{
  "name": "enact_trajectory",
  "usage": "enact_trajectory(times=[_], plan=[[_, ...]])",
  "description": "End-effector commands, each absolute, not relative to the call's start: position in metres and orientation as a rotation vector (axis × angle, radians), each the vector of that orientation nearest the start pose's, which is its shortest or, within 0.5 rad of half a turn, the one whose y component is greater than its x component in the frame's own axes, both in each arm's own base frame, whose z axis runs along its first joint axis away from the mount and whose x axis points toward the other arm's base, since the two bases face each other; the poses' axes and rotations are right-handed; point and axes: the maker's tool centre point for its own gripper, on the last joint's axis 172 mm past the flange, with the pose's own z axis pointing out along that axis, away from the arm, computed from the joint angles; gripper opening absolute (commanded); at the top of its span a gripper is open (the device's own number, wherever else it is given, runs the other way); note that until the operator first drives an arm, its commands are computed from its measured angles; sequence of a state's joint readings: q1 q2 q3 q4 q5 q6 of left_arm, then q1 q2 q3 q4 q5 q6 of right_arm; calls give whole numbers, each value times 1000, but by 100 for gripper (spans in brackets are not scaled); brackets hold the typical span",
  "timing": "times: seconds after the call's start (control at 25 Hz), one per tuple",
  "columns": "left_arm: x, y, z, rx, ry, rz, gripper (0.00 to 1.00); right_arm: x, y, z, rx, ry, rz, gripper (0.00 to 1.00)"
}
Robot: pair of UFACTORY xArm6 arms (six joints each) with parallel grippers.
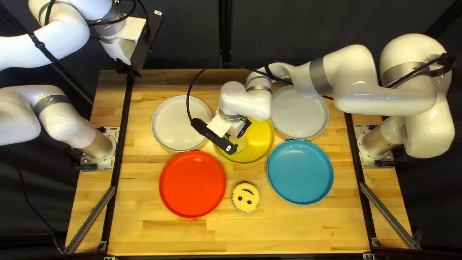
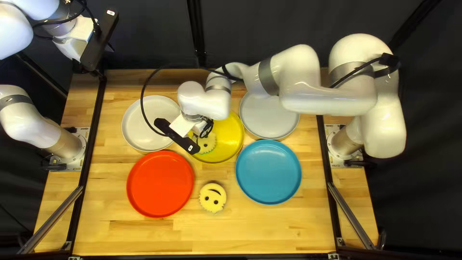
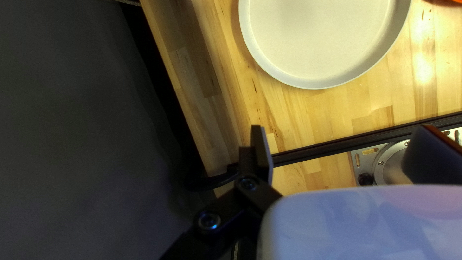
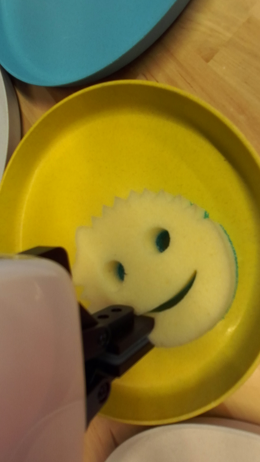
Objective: Pick up sponge and scrub the plate
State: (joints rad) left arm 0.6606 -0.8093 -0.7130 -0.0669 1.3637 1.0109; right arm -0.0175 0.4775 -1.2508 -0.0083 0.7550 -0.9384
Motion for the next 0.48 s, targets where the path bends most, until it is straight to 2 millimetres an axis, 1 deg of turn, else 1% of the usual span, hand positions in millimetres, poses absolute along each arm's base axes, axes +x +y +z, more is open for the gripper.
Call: enact_trajectory(times=[0.04, 0.2, 0.24, 0.28, 0.32, 0.4, 0.48], plan=[[243, 168, 310, -3015, 520, -239, 100, 531, -7, 35, -2830, -1402, 2, 0], [243, 168, 310, -3015, 520, -239, 100, 503, -12, 45, -2847, -1364, 31, 0], [243, 168, 310, -3015, 520, -239, 100, 501, -13, 46, -2850, -1359, 34, 0], [243, 168, 310, -3015, 520, -239, 100, 492, -15, 49, -2856, -1344, 40, 0], [243, 168, 310, -3015, 520, -239, 100, 487, -16, 50, -2859, -1335, 43, 0], [243, 168, 310, -3015, 520, -239, 100, 480, -22, 50, -2862, -1316, 48, 0], [243, 168, 310, -3015, 520, -239, 100, 483, -26, 49, -2863, -1304, 47, 0]])
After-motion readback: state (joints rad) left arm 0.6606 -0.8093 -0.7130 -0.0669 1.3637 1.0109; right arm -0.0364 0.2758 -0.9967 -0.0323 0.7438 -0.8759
